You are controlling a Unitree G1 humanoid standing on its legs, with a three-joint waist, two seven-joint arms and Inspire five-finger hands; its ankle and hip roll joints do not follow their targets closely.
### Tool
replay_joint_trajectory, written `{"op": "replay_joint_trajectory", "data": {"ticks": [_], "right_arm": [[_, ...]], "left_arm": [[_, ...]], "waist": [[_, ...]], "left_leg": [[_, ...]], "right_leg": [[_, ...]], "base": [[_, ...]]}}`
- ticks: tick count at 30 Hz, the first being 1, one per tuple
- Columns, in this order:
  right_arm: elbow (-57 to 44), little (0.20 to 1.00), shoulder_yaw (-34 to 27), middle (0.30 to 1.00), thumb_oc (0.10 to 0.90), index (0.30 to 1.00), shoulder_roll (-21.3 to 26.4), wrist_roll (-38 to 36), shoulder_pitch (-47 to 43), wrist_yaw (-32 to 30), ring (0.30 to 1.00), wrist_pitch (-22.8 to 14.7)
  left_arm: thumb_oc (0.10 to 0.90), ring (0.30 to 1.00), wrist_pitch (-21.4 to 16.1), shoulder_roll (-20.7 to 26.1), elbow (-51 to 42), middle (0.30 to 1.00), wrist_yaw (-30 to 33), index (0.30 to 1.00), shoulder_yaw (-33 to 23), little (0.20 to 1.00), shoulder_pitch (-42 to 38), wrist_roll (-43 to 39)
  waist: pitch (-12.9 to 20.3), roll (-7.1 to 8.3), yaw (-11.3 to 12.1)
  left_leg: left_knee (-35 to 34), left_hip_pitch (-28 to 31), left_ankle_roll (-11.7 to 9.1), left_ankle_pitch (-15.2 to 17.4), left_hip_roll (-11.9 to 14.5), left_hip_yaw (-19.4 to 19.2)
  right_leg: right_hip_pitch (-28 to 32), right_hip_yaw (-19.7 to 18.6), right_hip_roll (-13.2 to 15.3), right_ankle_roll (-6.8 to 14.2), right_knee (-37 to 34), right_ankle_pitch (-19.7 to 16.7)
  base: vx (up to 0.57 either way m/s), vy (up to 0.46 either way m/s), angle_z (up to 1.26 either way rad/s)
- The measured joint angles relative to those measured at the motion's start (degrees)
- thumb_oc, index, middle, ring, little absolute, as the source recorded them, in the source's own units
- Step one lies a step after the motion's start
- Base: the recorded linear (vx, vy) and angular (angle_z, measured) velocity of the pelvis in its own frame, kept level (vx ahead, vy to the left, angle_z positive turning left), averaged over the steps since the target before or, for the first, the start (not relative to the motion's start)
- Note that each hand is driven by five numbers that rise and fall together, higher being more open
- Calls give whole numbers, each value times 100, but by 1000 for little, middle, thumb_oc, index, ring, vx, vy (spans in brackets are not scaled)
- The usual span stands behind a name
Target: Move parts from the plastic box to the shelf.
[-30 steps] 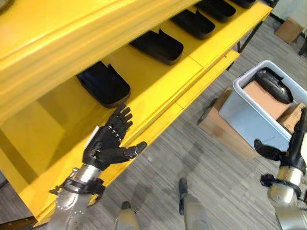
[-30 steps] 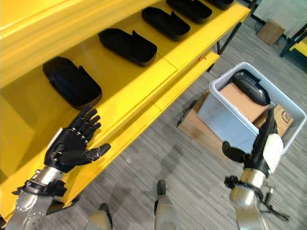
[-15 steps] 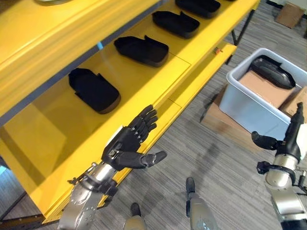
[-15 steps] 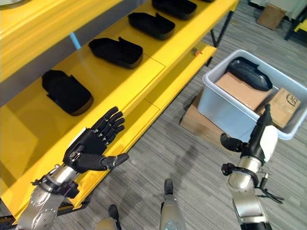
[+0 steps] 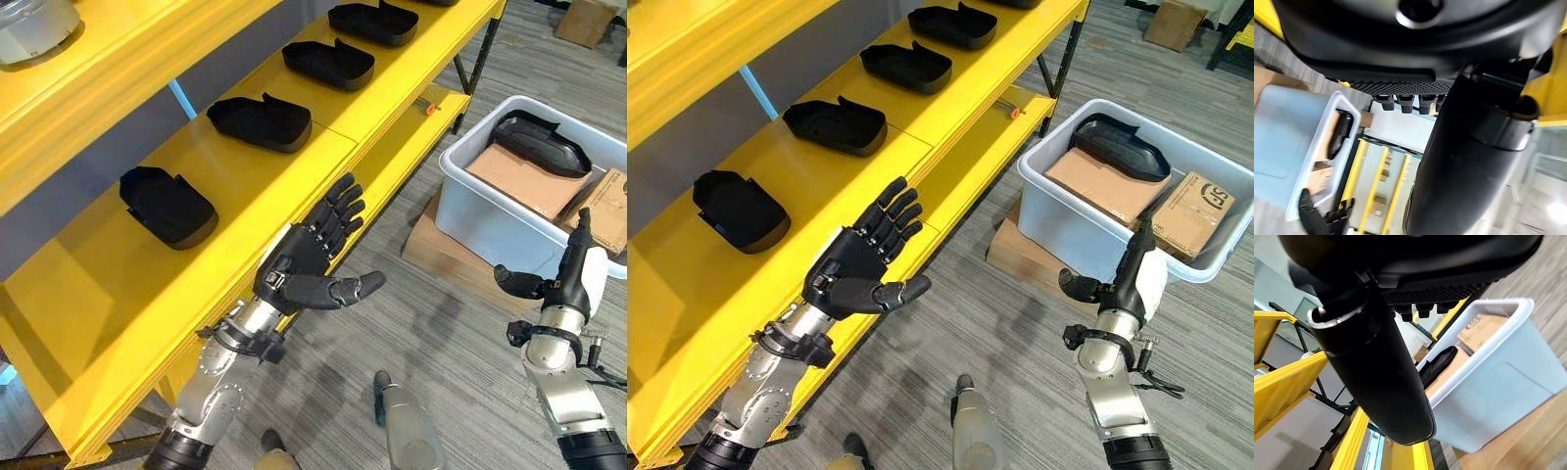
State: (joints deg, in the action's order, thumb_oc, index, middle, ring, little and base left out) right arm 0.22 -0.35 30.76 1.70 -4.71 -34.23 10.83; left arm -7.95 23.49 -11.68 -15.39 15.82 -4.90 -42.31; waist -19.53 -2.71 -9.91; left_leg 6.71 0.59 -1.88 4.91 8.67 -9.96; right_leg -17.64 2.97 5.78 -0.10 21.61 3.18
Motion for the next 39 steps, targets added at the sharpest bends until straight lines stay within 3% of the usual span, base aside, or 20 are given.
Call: {"op": "replay_joint_trajectory", "data": {"ticks": [3, 9, 10, 11, 12, 13, 15, 17, 18, 19, 20, 22, 26, 30, 31, 32, 33, 34, 37, 39], "right_arm": [[-24, 1000, 10, 1000, 900, 1000, -137, -19, 52, 48, 1000, 58], [-31, 1000, 153, 1000, 900, 1000, -232, -197, 386, -250, 1000, 139], [-20, 1000, 307, 1000, 900, 1000, -272, -196, 364, -288, 1000, 139], [19, 1000, 414, 1000, 900, 1000, -329, -202, 305, -285, 1000, 146], [13, 1000, 524, 1000, 900, 1000, -393, -253, 235, -279, 1000, 152], [15, 1000, 563, 1000, 900, 1000, -426, -291, 126, -275, 1000, 149], [19, 1000, 571, 1000, 900, 1000, -446, -431, -37, -275, 1000, 137], [-31, 1000, 582, 1000, 900, 1000, -506, -470, -85, -279, 1000, 59], [-60, 1000, 568, 1000, 900, 1000, -523, -475, -17, -370, 1000, 43], [-54, 1000, 523, 1000, 900, 1000, -552, -488, 7, -457, 1000, 39], [-41, 1000, 486, 1000, 900, 1000, -565, -495, -24, -503, 1000, 20], [12, 1000, 403, 1000, 900, 1000, -597, -522, -37, -557, 1000, -17], [12, 1000, 403, 1000, 900, 1000, -597, -524, -9, -573, 1000, 22], [27, 1000, 398, 1000, 900, 1000, -643, -527, -59, -565, 1000, 112], [48, 1000, 400, 1000, 900, 1000, -692, -527, -83, -540, 1000, 107], [57, 1000, 398, 1000, 900, 1000, -725, -526, -50, -531, 1000, 103], [69, 1000, 383, 1000, 900, 1000, -708, -522, 1, -530, 1000, 98], [94, 1000, 337, 1000, 900, 1000, -713, -517, 39, -523, 1000, 84], [99, 1000, 241, 1000, 900, 1000, -752, -522, 42, -523, 1000, 96], [140, 1000, 223, 1000, 900, 1000, -809, -519, 60, -525, 1000, 96]], "left_arm": [[900, 1000, 54, -9, 14, 1000, 223, 1000, -110, 1000, -27, 4], [900, 1000, 57, -150, 43, 1000, 272, 1000, -288, 1000, -25, 116], [900, 1000, 33, -150, 49, 1000, 289, 1000, -316, 1000, -24, 279], [900, 1000, 7, -117, 69, 1000, 343, 1000, -313, 1000, -47, 328], [900, 1000, -7, -132, 118, 1000, 378, 1000, -321, 1000, -54, 343], [900, 1000, -8, -125, 121, 1000, 382, 1000, -337, 1000, -26, 437], [900, 1000, -14, -91, 173, 1000, 378, 1000, -349, 1000, -9, 496], [900, 1000, -14, -91, 214, 1000, 384, 1000, -452, 1000, 35, 529], [900, 1000, -33, -24, 204, 1000, 382, 1000, -487, 1000, 60, 578], [900, 1000, -62, 62, 193, 1000, 377, 1000, -491, 1000, 94, 687], [900, 1000, -80, 90, 200, 1000, 377, 1000, -500, 1000, 103, 715], [900, 1000, -68, 89, 226, 1000, 381, 1000, -490, 1000, 109, 729], [900, 1000, -39, 80, 231, 1000, 365, 1000, -486, 1000, -31, 827], [900, 1000, 61, 101, 290, 1000, 359, 1000, -485, 1000, -84, 929], [900, 1000, 62, 96, 341, 1000, 358, 1000, -476, 1000, -30, 951], [900, 1000, 66, 108, 346, 1000, 353, 1000, -462, 1000, 28, 952], [900, 1000, 66, 109, 333, 1000, 345, 1000, -464, 1000, 79, 950], [900, 1000, 64, 116, 344, 1000, 341, 1000, -467, 1000, 117, 948], [900, 1000, 96, 265, 369, 1000, 314, 1000, -491, 1000, 123, 946], [900, 1000, 166, 306, 509, 1000, 296, 1000, -484, 1000, 121, 948]], "waist": [[-10, 19, 143], [-12, 24, 232], [-24, 35, 254], [-75, 121, 298], [-150, 265, 465], [-188, 325, 605], [-185, 274, 676], [-183, 154, 830], [-158, 243, 807], [-132, 370, 785], [-139, 398, 785], [-145, 322, 538], [-136, 361, 422], [-146, 379, 442], [-137, 355, 534], [-111, 347, 522], [-89, 374, 491], [-12, 399, 502], [3, 408, 405], [4, 410, 319]], "left_leg": [[-90, -55, 100, 102, -361, 608], [-70, -94, -167, -59, -489, 540], [329, -270, -175, 16, -530, 568], [893, -528, -84, 108, -564, 621], [1415, -901, 38, 380, -758, 1022], [1312, -1080, 134, 427, -994, 1363], [854, -1193, 308, 243, -1095, 1372], [676, -1165, 430, -203, -655, 907], [486, -1088, 373, -295, -665, 819], [329, -1002, 321, -361, -764, 751], [273, -960, 311, -405, -793, 696], [-56, -757, 327, -595, -786, 651], [-191, -490, 394, -578, -861, 384], [72, -291, 563, -244, -797, 84], [144, -216, 557, -159, -622, -7], [132, -159, 576, -169, -543, -100], [91, -109, 515, -158, -531, -195], [41, -150, 485, -142, -546, -285], [-164, -175, 524, -269, -609, -310], [-214, -125, 490, -316, -608, -309]], "right_leg": [[208, -410, -216, -24, -779, -513], [532, -506, -172, 178, -1751, -1151], [578, -563, -178, 178, -1950, -1140], [654, -744, -172, 87, -2013, -1220], [714, -1050, -98, -19, -2046, -1363], [698, -1189, -95, 8, -2080, -1368], [588, -1195, -174, 272, -2080, -1193], [321, -945, -476, 193, -1120, -848], [222, -671, -467, 126, -68, -264], [420, -541, -368, 138, -41, 166], [550, -545, -300, 147, -320, 193], [855, -558, -320, 266, -895, -177], [1086, -729, -311, 337, -1162, -332], [638, -464, -412, 588, -29, -499], [465, -334, -417, 707, 238, -642], [506, -226, -378, 663, 189, -687], [436, -10, -227, 303, 290, -409], [452, 66, -17, 295, 2, -247], [682, -84, 495, 579, -1487, -423], [728, -47, 874, 755, -2040, -780]], "base": [[98, -49, -86], [124, 23, -16], [179, 113, -3], [221, 149, -16], [209, 144, -50], [191, 151, -66], [127, 131, -83], [114, 153, -90], [129, 173, -34], [112, 142, -30], [108, 146, -28], [136, 205, -25], [137, 139, -34], [80, 48, -52], [72, -61, -78], [156, -244, -73], [165, -324, -42], [228, -449, -42], [164, -290, -18], [189, -288, 1]]}}
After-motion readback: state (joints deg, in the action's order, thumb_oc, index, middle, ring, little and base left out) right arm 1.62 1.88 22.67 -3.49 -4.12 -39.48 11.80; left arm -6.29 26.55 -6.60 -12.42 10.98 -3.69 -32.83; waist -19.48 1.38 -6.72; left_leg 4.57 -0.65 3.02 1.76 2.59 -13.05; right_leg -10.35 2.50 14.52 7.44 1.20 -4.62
